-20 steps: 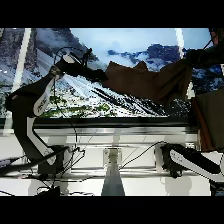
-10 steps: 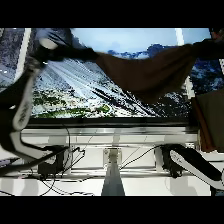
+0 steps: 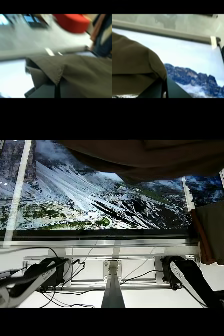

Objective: Fold the clothes and pants, and hang the long-sleeved shirts on hangers.

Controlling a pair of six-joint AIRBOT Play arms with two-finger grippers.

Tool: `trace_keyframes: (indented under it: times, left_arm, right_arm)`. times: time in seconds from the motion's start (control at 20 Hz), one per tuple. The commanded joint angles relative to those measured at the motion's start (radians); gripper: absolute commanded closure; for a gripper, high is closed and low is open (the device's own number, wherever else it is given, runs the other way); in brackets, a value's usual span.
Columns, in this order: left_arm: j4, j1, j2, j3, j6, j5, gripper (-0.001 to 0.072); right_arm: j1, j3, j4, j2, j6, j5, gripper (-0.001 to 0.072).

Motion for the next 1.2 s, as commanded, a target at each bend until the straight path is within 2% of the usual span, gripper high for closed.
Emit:
trace_keyframes:
  times: [0.0,0.05,0.15,0.25,0.3,0.4,0.5,0.6,0.75,0.85,0.95,1.0,1.05,1.1,1.15]
  left_arm:
    - [0.153,0.048,0.208,0.001,-0.005,-0.075,0.069]
    - [0.195,0.048,0.252,0.001,-0.027,-0.114,0.069]
    - [0.307,0.048,0.32,0.001,-0.154,-0.214,0.0691]
    - [0.425,0.048,0.353,-0.027,-0.258,-0.302,0.0691]
    - [0.453,0.048,0.358,-0.066,-0.277,-0.319,0.0691]
    - [0.414,0.048,0.351,-0.187,-0.277,-0.32,0.0691]
    - [0.292,0.043,0.317,-0.368,-0.275,-0.284,0.0691]
    - [0.226,0.009,0.271,-0.58,-0.262,-0.124,0.0691]
    - [0.206,-0.091,0.169,-0.851,-0.193,0.244,0.069]
    - [0.2,-0.172,0.072,-0.948,-0.193,0.438,0.069]
    - [0.198,-0.245,-0.042,-0.962,-0.194,0.552,0.0685]
    - [0.2,-0.277,-0.087,-0.962,-0.193,0.601,0.0642]
    - [0.2,-0.303,-0.126,-0.962,-0.182,0.66,0.0483]
    - [0.2,-0.322,-0.151,-0.962,-0.174,0.708,0.0314]
    - [0.2,-0.332,-0.162,-0.962,-0.174,0.747,0.0218]
  right_arm:
    - [0.0,0.011,0.076,0.116,-0.014,0.007,0.0696]
    - [0.0,0.011,0.092,0.138,-0.014,0.009,0.0697]
    - [0.0,0.011,0.081,0.15,-0.014,0.011,0.0697]
    - [0.0,0.006,0.03,0.101,-0.014,0.011,0.0697]
    - [0.0,0.0,0.026,0.051,-0.014,0.011,0.0697]
    - [0.0,-0.016,0.067,-0.081,-0.013,0.021,0.0697]
    - [0.0,-0.035,0.122,-0.259,-0.014,0.019,0.0696]
    - [0.0,-0.037,0.148,-0.442,-0.013,0.002,0.0696]
    - [0.0,-0.037,0.187,-0.676,-0.012,-0.117,0.0696]
    - [0.0,-0.037,0.214,-0.789,-0.009,-0.222,0.0695]
    - [0.0,-0.037,0.23,-0.863,-0.003,-0.304,0.0679]
    - [0.0,-0.037,0.228,-0.884,-0.002,-0.33,0.0469]
    - [-0.001,-0.036,0.217,-0.893,-0.002,-0.333,0.0134]
    - [-0.001,-0.036,0.169,-0.89,-0.002,-0.33,0.0093]
    - [-0.001,-0.036,0.102,-0.881,-0.002,-0.307,0.0115]
